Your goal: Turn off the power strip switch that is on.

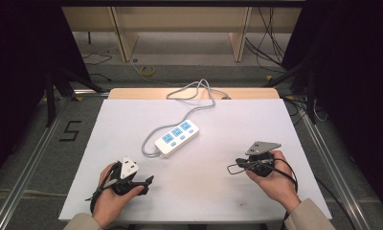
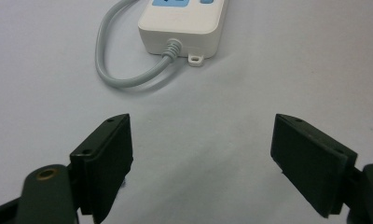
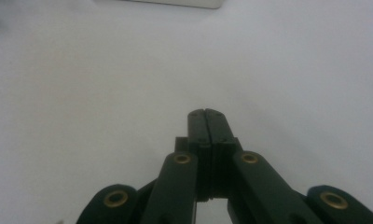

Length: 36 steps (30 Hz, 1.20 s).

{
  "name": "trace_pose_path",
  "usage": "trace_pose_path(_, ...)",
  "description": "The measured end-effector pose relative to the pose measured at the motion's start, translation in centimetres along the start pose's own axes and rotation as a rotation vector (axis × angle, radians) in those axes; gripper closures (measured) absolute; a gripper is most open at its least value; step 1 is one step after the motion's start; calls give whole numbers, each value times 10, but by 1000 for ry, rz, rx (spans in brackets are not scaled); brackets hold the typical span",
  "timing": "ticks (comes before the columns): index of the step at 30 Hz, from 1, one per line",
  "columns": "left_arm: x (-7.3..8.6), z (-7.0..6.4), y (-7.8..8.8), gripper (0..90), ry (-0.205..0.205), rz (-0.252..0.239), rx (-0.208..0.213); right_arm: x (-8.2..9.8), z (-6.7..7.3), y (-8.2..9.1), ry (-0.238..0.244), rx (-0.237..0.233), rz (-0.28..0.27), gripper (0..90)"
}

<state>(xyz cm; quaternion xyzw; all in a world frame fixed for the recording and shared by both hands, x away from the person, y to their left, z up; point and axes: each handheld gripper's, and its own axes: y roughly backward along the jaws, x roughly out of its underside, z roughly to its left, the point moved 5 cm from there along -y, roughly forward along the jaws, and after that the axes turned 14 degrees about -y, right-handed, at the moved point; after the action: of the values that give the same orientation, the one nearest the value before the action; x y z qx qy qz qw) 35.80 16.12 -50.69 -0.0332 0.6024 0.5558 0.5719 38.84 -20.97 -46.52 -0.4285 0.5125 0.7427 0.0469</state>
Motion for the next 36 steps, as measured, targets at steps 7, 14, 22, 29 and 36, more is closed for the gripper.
trace_pose_path(7,0,0,0,207,0,0,-1,-8,2,-3,13,2,6,900)
trace_pose_path(14,0,0,0,208,-1,1,-1,-17,3,-6,23,-1,9,900)
trace_pose_path(22,0,0,0,209,-7,4,0,-25,6,-12,35,-8,15,900)
trace_pose_path(29,0,-1,0,211,-9,4,0,-32,7,-14,40,-9,18,900)
trace_pose_path(36,-1,-1,0,212,-9,3,2,-37,8,-17,44,-11,22,900)
